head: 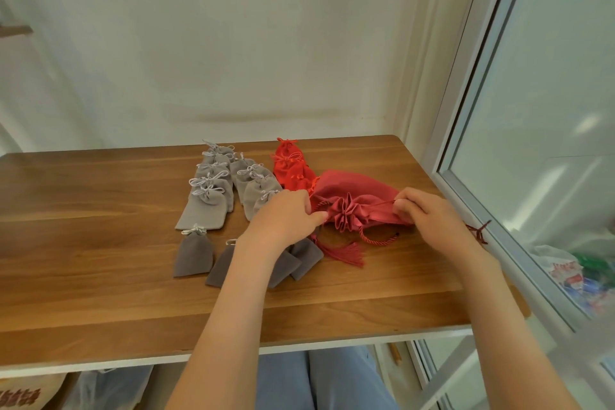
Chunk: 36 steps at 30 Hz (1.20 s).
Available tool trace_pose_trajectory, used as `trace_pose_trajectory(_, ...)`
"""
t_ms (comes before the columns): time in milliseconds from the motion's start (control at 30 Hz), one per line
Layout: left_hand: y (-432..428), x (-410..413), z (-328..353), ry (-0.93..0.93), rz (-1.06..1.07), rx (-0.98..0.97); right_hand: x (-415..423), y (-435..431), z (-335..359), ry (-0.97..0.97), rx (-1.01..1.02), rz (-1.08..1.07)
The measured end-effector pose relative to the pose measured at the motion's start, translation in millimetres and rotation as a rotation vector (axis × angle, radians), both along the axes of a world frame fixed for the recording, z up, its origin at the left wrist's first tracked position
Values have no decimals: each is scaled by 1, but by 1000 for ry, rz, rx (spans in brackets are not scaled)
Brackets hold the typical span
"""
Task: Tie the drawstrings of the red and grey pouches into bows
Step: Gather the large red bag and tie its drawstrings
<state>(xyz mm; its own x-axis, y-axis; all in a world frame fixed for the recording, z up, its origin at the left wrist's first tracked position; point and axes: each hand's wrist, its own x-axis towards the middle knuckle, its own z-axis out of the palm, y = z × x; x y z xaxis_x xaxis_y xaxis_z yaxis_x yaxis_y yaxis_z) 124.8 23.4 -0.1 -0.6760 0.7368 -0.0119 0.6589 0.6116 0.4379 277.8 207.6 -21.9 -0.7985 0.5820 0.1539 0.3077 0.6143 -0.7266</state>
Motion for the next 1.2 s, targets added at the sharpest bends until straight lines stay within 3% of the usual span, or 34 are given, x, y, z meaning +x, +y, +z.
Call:
trace_pose_trajectory(267,-13,4,16,-122,-43,26,-3,2,-5,-43,-126,-134)
trace_pose_trajectory(433,-12,8,18,-177,-106,108,-9,-4,3,262,-451,-265)
trace_pose_trajectory(533,-5,12,17,-115,-94,173,-10,-10,11,530,-619,-79)
trace_pose_trajectory(600,1,16,17,-96,-102,160,-12,-16,14,599,-682,111)
trace_pose_trajectory(800,13,27,14,-201,-150,187,-25,-30,9,544,-715,401)
trace_pose_trajectory(933,5,21,16,-552,-83,400,-25,-26,-4,496,-691,377)
trace_pose_trajectory(1000,-5,13,14,-640,-79,400,-23,-22,-11,478,-658,365)
trace_pose_trajectory(1100,-15,6,11,-635,-41,301,-22,-19,-15,458,-602,362)
trace_pose_trajectory(1200,-19,3,14,-458,1,91,-26,-21,-16,423,-504,344)
